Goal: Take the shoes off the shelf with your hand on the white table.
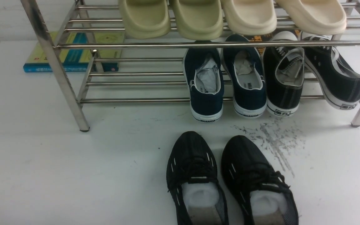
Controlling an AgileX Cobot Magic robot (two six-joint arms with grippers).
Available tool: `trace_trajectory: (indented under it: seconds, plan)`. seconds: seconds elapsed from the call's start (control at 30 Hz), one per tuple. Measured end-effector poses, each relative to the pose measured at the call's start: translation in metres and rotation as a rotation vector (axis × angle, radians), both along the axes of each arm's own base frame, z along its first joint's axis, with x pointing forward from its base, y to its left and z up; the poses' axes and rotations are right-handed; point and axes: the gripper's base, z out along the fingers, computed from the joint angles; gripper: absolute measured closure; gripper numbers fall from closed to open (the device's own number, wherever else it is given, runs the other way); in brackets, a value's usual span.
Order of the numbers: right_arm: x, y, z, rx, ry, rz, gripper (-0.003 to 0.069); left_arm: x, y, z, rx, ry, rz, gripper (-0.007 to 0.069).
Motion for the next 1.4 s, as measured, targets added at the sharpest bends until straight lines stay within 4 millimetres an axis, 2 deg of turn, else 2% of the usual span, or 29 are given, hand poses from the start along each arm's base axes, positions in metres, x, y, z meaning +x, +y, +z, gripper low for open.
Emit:
trace_trajectory:
  seconds: [1.4]
  plan:
    - [0.0000, 0.0000, 0.0000, 0.000, 0.000, 0.000, 0.0418, -0.0001, 0.0009, 0.0003, 0.028, 0.001, 0.002, 0.0536]
